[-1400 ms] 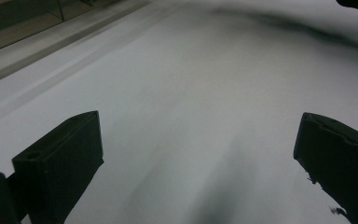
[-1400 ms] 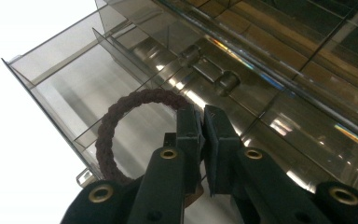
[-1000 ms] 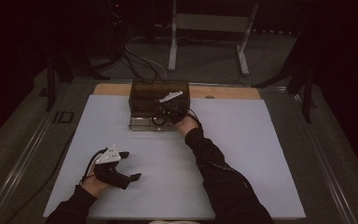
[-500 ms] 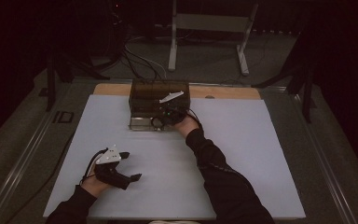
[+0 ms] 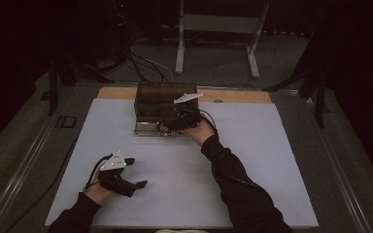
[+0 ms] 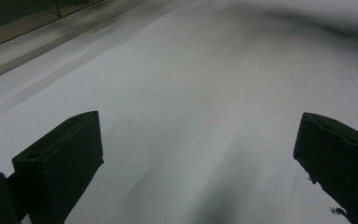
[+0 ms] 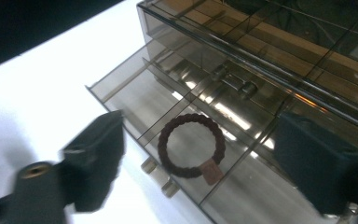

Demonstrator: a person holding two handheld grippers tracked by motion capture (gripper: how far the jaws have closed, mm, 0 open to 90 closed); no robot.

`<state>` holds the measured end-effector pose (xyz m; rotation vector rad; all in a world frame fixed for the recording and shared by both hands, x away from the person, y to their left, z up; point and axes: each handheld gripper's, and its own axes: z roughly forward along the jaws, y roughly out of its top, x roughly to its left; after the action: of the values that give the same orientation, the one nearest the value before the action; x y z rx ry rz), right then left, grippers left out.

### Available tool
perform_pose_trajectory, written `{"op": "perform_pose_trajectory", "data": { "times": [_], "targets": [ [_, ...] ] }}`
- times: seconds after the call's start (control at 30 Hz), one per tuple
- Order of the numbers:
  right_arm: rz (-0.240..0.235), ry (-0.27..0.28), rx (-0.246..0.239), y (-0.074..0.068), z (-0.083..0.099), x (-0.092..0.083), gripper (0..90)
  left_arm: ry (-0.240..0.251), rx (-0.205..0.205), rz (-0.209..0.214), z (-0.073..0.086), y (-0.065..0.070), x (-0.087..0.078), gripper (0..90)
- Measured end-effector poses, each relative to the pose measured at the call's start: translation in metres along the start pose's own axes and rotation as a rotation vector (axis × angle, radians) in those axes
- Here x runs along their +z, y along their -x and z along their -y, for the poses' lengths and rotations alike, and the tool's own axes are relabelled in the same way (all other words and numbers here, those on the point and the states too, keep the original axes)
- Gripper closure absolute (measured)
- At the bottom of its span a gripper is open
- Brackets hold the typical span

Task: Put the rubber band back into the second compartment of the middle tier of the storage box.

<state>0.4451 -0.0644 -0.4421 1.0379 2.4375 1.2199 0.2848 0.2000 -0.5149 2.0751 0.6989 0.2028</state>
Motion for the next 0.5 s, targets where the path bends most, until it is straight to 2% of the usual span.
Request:
{"op": "perform_pose_trajectory", "data": {
  "times": [0.2, 0.5],
  "targets": [
    [0.002, 0.021, 0.014, 0.007, 0.004, -0.017, 9.9, -0.001, -0.004, -0.001, 0.000, 0.000, 0.000, 2.7],
    [0.044, 0.062, 0.026, 0.019, 0.011, -0.044, 9.4, -0.004, 0.000, -0.002, 0.000, 0.000, -0.001, 2.7]
  ]
}}
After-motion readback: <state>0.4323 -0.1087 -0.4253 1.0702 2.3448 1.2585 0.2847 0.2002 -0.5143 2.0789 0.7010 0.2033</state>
